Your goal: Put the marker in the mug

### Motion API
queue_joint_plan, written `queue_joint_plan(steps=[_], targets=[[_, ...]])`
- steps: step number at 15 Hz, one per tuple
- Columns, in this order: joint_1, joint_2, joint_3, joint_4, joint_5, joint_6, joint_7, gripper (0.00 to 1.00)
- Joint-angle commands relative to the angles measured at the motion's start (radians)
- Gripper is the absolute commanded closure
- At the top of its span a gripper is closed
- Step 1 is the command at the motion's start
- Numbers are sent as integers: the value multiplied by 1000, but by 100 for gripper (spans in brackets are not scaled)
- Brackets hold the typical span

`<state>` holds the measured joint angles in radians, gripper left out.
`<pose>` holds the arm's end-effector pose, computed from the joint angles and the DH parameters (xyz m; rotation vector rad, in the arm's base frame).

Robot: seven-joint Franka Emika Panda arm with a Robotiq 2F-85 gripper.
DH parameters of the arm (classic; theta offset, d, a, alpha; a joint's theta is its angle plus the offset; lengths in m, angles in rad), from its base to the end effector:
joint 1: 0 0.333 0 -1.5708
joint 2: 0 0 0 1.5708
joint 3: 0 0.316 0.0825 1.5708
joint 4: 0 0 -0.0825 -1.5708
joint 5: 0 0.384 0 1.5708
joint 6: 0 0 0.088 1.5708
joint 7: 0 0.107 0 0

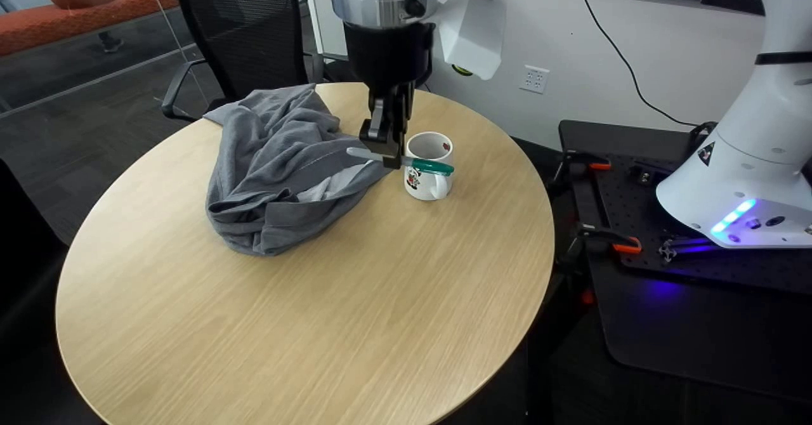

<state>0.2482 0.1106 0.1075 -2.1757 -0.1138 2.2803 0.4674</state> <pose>0.5151 0.1880 0.3412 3.0707 -0.0582 0.0387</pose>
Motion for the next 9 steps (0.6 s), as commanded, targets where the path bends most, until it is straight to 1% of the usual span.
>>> queue_joint_plan(steps=[1, 4, 9], targets=[[-1, 8, 0, -7, -75, 71, 182, 97], [9, 12, -18, -10, -252, 107, 418, 97], [12, 11, -28, -7, -554, 57, 825, 97]])
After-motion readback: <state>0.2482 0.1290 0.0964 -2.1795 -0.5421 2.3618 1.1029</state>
